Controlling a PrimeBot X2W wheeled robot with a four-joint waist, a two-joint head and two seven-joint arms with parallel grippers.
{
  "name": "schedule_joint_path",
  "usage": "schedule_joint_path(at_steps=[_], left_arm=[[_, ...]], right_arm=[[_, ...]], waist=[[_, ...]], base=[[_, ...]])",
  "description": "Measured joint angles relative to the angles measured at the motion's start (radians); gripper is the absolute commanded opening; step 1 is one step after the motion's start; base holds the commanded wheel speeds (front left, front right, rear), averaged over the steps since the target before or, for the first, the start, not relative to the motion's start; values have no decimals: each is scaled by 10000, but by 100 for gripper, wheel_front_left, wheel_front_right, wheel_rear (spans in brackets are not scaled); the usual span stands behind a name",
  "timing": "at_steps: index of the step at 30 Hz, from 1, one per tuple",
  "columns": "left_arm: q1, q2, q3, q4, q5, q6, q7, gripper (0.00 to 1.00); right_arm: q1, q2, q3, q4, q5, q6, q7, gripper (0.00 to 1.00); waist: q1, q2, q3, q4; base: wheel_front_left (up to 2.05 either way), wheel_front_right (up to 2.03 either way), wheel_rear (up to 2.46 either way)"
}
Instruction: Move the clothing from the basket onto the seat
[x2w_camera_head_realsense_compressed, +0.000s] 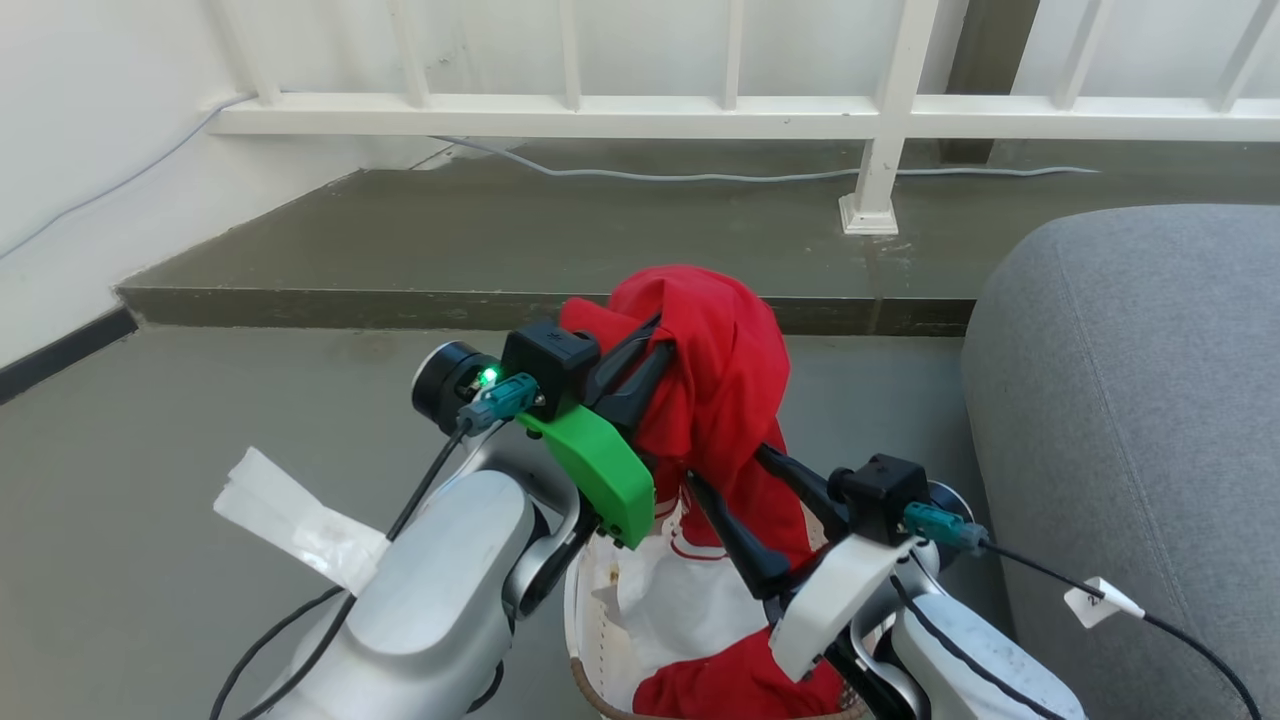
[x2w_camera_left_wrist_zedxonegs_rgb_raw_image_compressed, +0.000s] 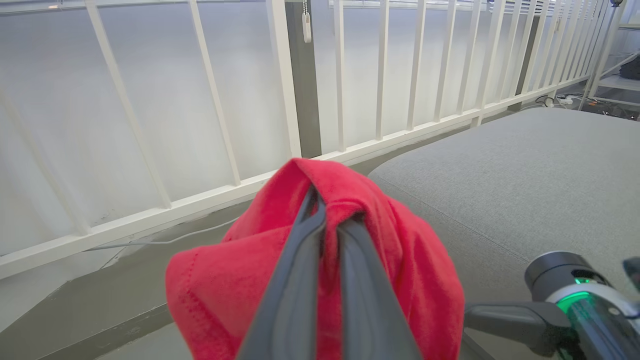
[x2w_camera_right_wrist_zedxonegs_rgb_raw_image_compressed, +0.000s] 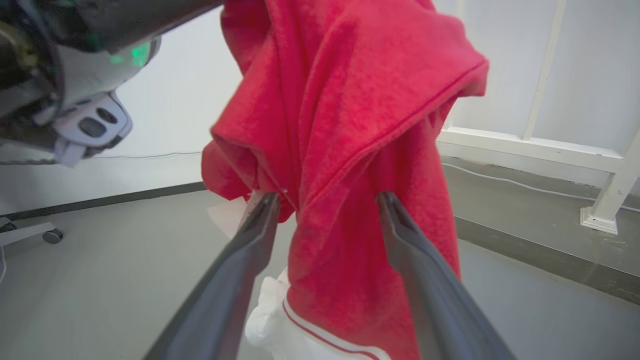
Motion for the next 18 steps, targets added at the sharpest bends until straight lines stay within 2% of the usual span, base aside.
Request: schedule_joint_path(at_steps=[4,5,6,18], left_arm=[[22,2,-127,-217,-65,58,82,0],[53,6,-136,-265,-73,58,134,0],[109,6,-146,-330,-75,73,136,0],[385,19,-408,-759,-416,174,593,0]], right_arm=[[-307,17,86,286,117,0,0,100],[-381,23,107,341,127,0,0,6],[-455,29,130,405,151,0,0,0],[-950,48,393,894,627,0,-15,0]], waist=[[0,0,0,46],[0,0,0,59],[0,0,0,72],[0,0,-2,160]], base=[[0,0,0],[0,0,0],[0,0,0],[0,0,0]])
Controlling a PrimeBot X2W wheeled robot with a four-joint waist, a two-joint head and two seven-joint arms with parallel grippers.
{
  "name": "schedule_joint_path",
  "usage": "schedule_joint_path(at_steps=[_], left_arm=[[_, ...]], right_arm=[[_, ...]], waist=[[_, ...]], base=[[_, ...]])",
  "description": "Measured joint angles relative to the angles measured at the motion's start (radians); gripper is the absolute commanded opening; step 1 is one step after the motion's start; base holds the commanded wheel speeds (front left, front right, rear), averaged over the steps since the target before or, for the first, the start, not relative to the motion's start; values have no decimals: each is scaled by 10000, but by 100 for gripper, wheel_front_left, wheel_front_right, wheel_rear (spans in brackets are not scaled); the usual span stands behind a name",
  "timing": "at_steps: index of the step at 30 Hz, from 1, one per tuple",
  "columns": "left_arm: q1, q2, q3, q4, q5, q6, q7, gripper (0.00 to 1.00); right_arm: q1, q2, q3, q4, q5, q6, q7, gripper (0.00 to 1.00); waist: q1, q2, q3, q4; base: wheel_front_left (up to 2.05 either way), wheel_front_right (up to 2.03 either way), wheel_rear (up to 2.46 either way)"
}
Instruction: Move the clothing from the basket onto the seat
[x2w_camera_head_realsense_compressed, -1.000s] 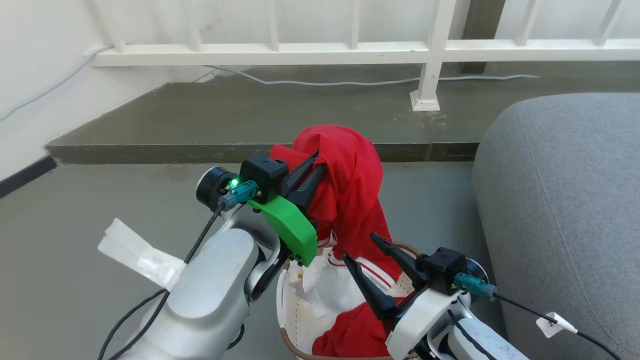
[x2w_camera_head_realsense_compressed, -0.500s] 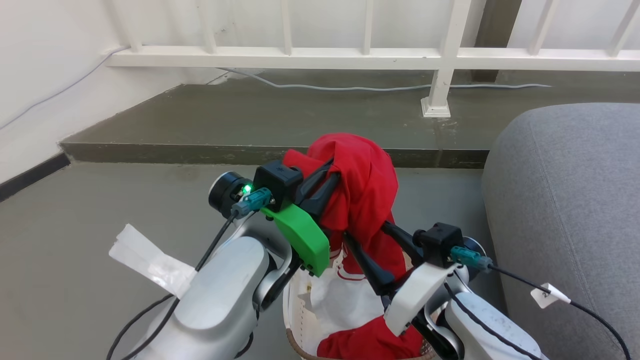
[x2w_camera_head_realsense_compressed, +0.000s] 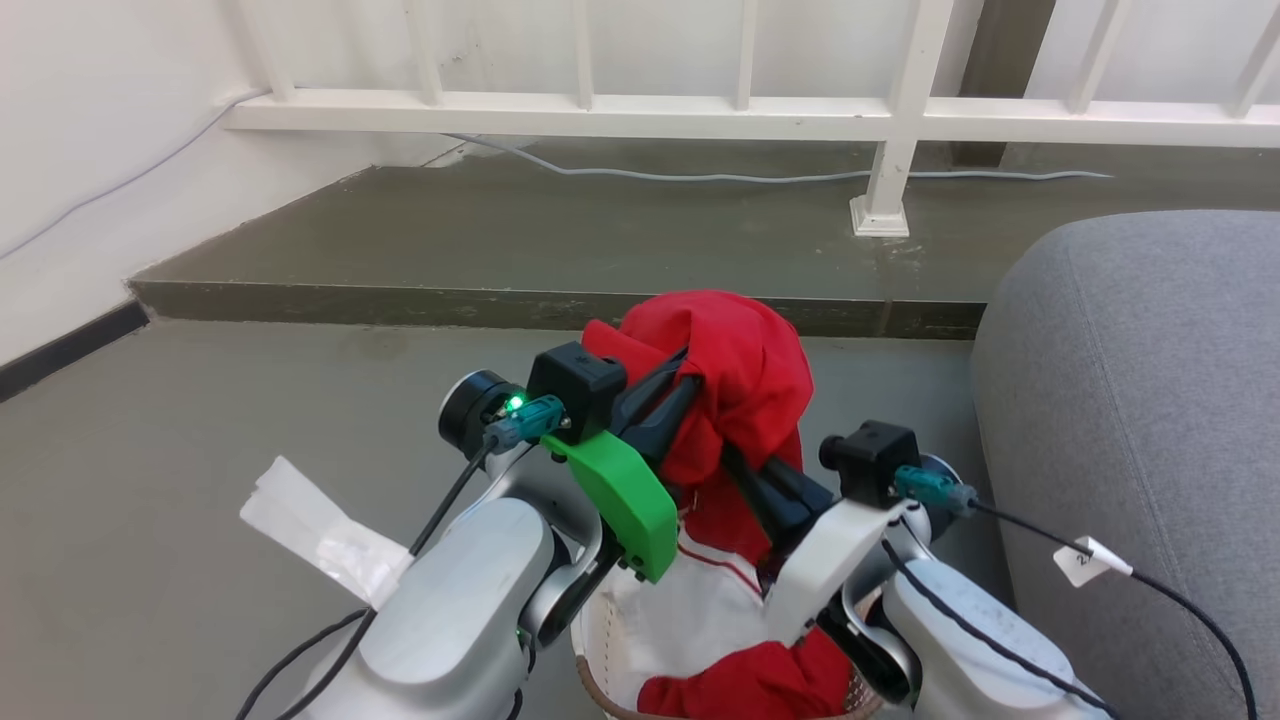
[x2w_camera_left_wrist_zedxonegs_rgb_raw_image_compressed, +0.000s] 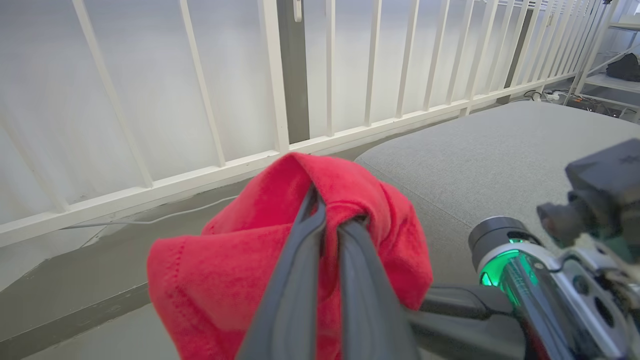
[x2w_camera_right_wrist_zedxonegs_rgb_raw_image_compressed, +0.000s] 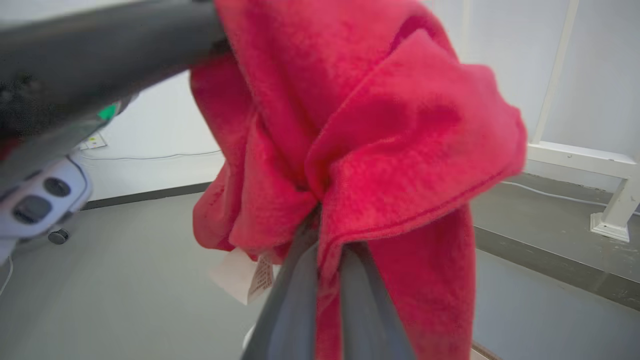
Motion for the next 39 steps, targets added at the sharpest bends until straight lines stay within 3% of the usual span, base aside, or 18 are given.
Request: schedule_joint_path(at_steps=[2,3,4,21,30,39], left_arm=[[21,4,-33,-31,-4,0,71,39],[24,12,-48,-69,-6,0,107,80],[28,12,-58,-115,-6,0,159,100],[455,546,-522,-1183,424,8,328,100],[1274,892,-1058,-1611,631,12,453,100],[1604,1358,-1058,-1891,842,504,454,100]], right_arm=[[-134,0,0,6,33,0,-46,0],[-203,0,-4,6,48,0,-81,0],[-263,2,-13,6,82,0,-82,0],[-933,-29,-861,426,203,-17,-165,0],[-1284,-560,-1641,520,201,-213,-174,0],[-1453,-1043,-2412,416,178,-474,-201,0]], waist=[[0,0,3,-14],[0,0,5,-23],[0,0,7,-35],[0,0,69,-319],[0,0,200,-880],[0,0,390,-1750]], base=[[0,0,0],[0,0,0],[0,0,0],[0,0,0],[0,0,0],[0,0,0]])
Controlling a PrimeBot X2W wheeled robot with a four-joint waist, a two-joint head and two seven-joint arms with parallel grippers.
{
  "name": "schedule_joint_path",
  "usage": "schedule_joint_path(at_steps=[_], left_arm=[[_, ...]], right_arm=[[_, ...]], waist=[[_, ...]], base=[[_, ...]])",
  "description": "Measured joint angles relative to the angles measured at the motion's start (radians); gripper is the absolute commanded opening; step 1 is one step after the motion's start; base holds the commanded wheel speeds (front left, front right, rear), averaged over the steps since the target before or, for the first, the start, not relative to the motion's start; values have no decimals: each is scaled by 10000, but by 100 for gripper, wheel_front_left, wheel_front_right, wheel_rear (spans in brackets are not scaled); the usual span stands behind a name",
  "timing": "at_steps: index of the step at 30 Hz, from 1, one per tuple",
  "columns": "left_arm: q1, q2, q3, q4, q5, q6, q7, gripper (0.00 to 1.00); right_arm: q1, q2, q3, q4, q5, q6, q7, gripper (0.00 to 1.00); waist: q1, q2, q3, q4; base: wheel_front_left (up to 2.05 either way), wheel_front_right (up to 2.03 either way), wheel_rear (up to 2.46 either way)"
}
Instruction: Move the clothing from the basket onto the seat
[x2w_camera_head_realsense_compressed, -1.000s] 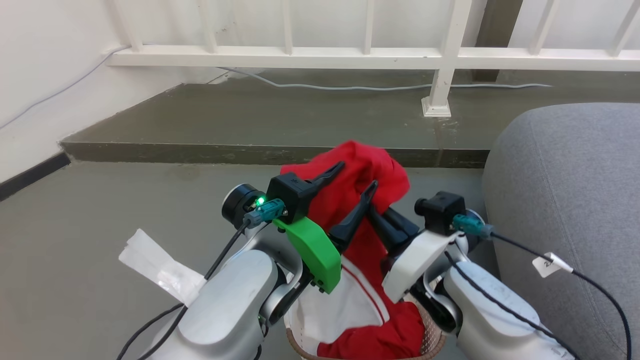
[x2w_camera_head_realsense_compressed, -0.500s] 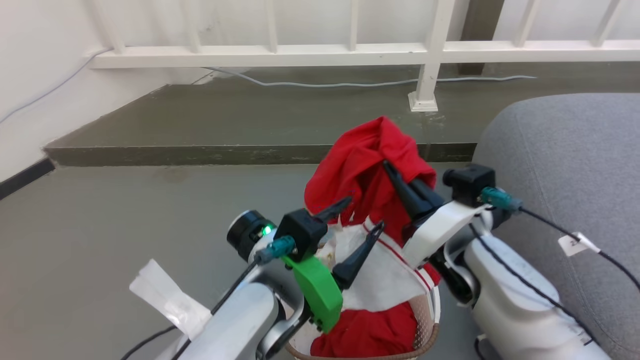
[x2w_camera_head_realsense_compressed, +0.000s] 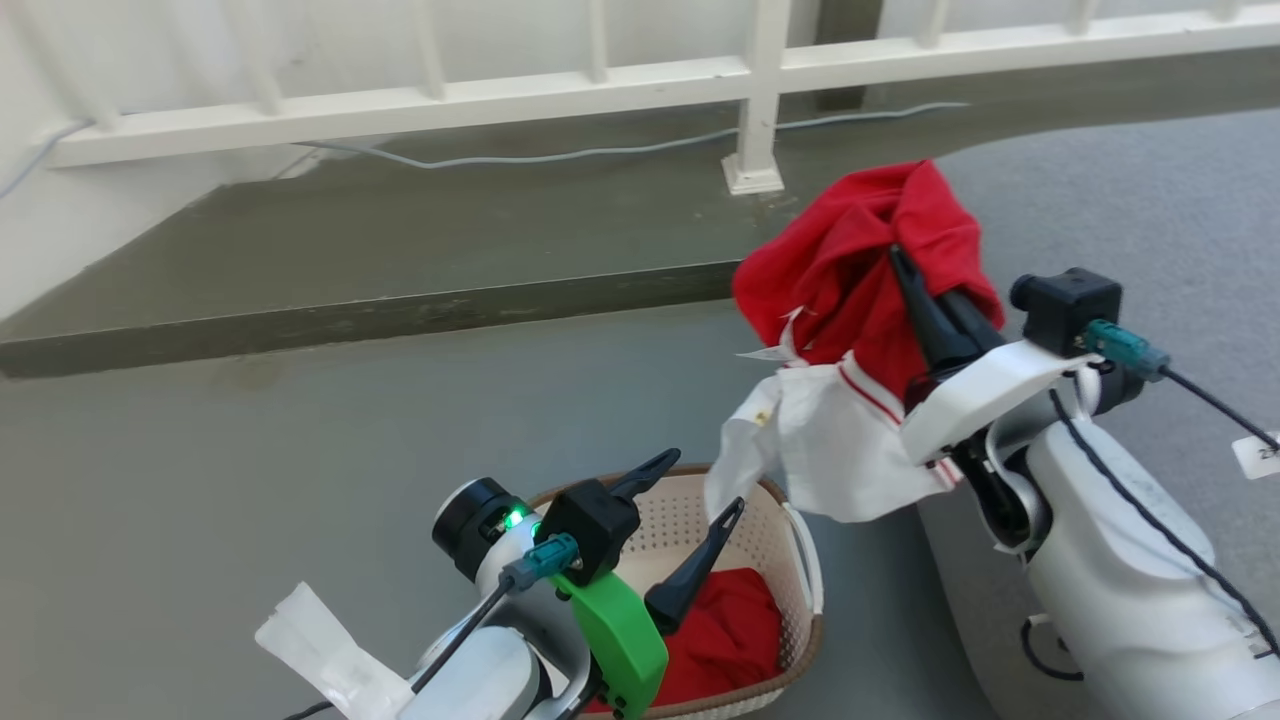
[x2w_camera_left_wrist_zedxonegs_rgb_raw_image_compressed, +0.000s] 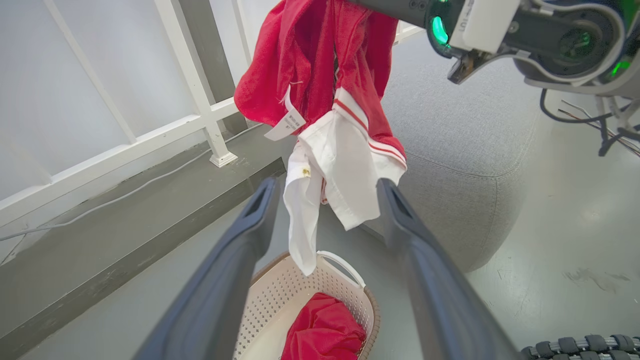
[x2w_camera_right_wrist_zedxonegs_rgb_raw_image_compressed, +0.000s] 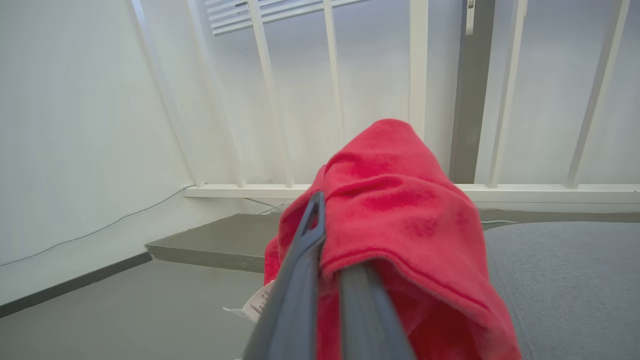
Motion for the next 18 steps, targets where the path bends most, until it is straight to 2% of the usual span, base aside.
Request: schedule_joint_path(at_steps=[11,18], left_arm=[[35,242,88,-652,428,383,58,100],[0,382,73,-986,562,476,318,100]], right_arm=[[-173,-487,-1129,-401,15,-345,-2,0],[-697,-849,-1875,-525,38,-353,-2,0]], waist=[[0,0,585,-1024],[0,0,1230,-1524]], base=[[0,0,0],[0,0,0]])
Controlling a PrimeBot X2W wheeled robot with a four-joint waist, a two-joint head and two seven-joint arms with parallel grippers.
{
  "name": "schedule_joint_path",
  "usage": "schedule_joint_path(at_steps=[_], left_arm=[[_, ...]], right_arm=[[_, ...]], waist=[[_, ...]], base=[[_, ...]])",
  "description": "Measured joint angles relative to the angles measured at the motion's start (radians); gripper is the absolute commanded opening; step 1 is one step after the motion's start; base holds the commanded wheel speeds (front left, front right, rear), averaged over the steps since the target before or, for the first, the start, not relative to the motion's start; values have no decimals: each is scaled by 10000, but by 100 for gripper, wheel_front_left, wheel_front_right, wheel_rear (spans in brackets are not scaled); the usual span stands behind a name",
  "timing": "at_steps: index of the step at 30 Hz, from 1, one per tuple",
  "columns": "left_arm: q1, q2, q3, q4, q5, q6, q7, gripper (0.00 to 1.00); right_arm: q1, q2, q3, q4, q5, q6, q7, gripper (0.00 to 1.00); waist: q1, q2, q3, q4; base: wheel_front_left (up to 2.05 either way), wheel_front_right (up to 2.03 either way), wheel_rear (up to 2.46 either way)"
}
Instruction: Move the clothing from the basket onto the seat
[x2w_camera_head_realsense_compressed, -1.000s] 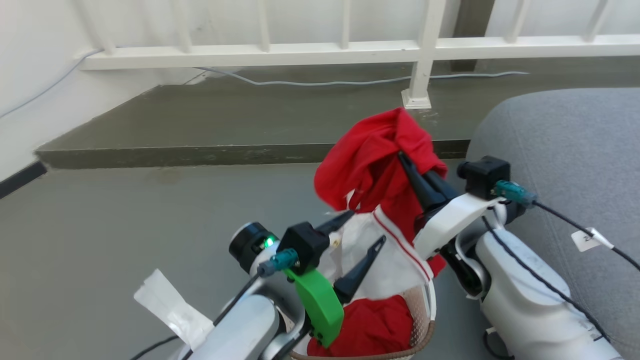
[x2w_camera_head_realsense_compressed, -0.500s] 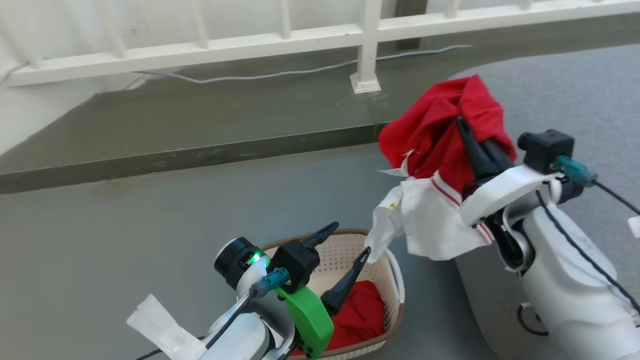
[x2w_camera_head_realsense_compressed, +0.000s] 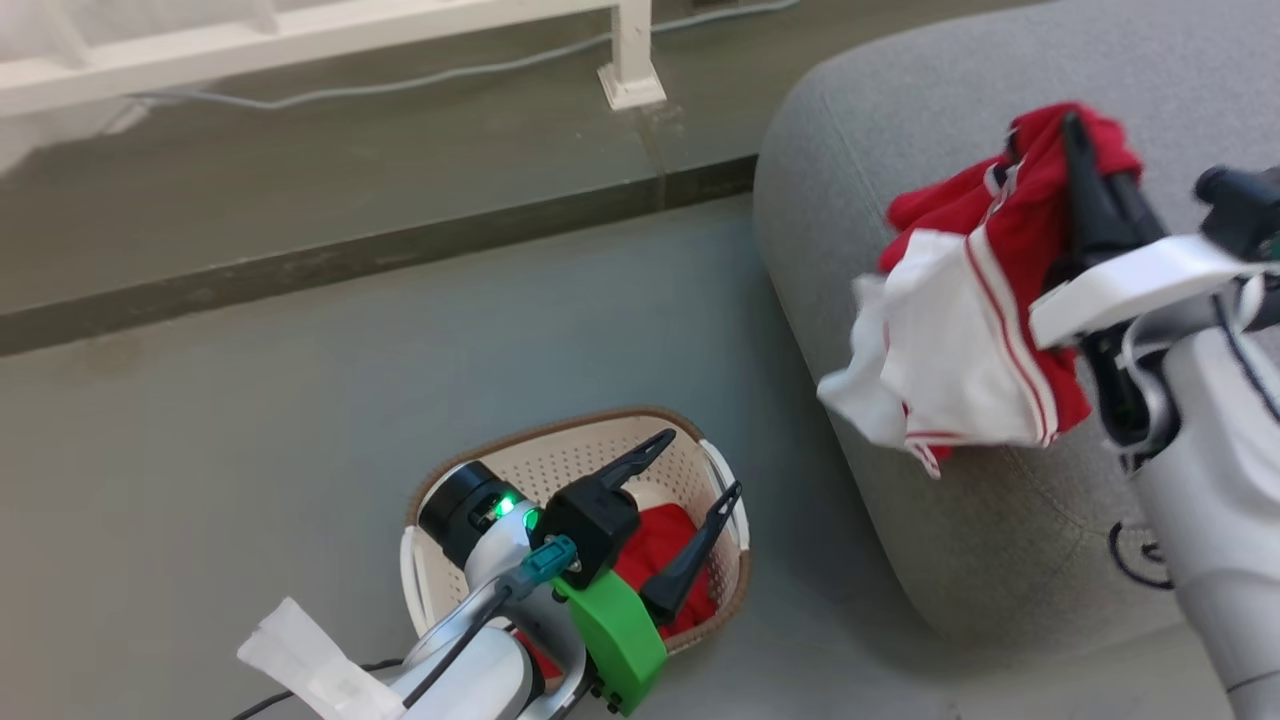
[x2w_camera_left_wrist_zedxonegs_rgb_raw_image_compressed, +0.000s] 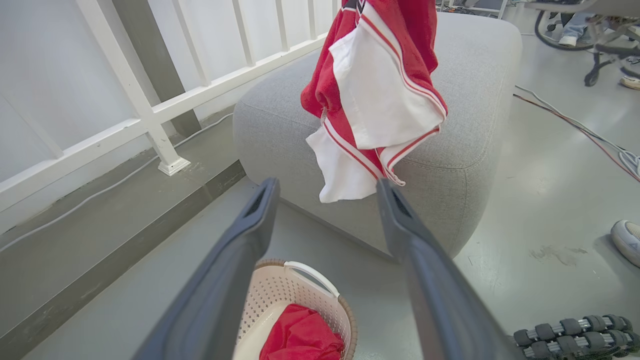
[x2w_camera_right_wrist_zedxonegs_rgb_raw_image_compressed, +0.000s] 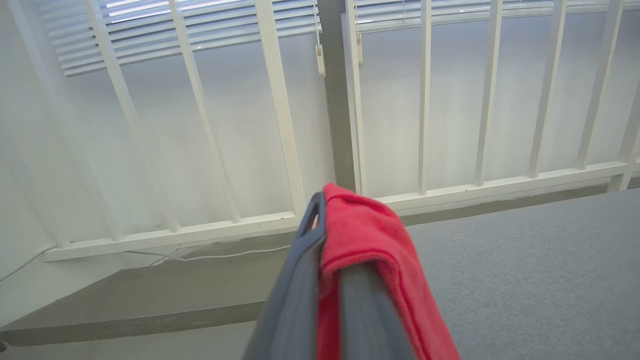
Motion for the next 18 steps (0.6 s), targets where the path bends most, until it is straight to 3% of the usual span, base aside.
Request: schedule_joint_path(at_steps=[18], left_arm=[[-491,194,-144,-508,399,-10,430,100]], right_arm=[[-2300,-1628,-1797,435,52,-360,-13,0]], waist=[[1,0,1678,-255]], base=[[0,0,0]])
